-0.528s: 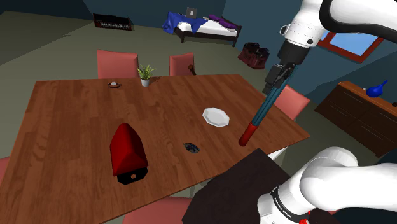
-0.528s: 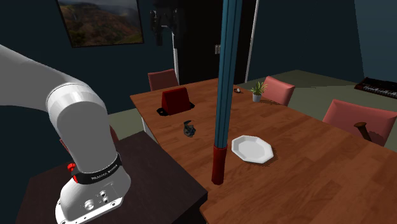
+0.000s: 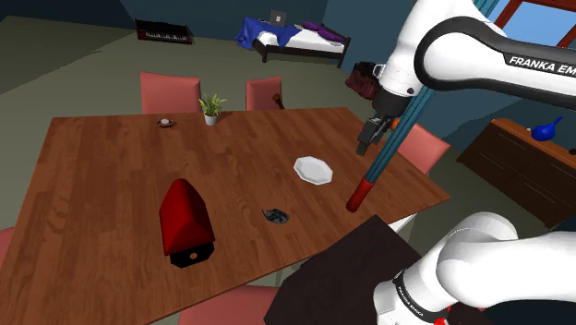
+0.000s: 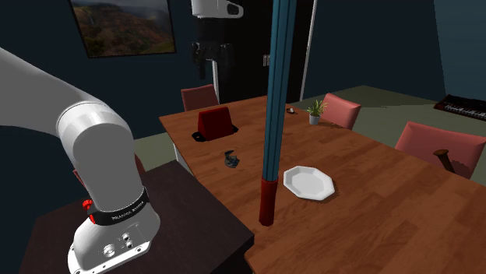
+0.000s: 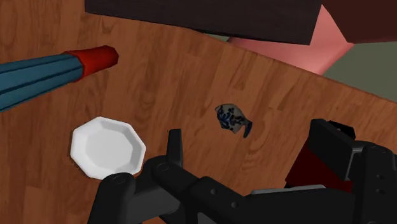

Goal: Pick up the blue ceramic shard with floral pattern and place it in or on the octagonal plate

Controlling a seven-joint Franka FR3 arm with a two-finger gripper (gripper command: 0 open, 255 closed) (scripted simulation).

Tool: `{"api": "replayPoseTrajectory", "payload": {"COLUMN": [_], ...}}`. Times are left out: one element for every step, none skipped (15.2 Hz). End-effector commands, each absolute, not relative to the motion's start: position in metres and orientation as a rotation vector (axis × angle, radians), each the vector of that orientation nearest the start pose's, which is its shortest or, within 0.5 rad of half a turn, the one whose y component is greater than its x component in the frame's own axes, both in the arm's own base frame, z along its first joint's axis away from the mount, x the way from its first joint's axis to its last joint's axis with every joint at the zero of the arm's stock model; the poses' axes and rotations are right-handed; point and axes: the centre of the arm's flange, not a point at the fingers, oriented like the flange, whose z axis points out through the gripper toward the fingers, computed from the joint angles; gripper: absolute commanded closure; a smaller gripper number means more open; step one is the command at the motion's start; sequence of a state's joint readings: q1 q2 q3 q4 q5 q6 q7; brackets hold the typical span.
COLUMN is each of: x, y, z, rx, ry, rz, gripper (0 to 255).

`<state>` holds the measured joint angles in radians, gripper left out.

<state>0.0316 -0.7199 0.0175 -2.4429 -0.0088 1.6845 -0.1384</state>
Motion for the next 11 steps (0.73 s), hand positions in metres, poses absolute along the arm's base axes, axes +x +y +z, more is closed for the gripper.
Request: {"api": "replayPoseTrajectory", "payload": {"x": [0.339,0.344,0.349,0.354,0.358,0.363,0.368,0.372,0.376,0.381,0.385], "y": [0.02,0.024,0.027,0.03,0.034,0.037,0.04,0.044,0.047,0.051,0.055], "z": [0.513,0.502,0.49,0.478,0.466,0.454,0.442,0.429,0.417,0.405,0.393], "rx": [-3.147,-3.148,-3.148,-3.147,-3.147,-3.146,-3.145,-3.144,-3.143,-3.141,-3.139], "ry": [-0.347,-0.374,-0.402,-0.429,-0.457,-0.484,-0.512,-0.54,-0.567,-0.595,-0.623], "rz": [0.06,0.06,0.06,0.061,0.061,0.061,0.061,0.062,0.062,0.062,0.062], "gripper": [0,0,0,0,0,0,0,0,0,0,0]}}
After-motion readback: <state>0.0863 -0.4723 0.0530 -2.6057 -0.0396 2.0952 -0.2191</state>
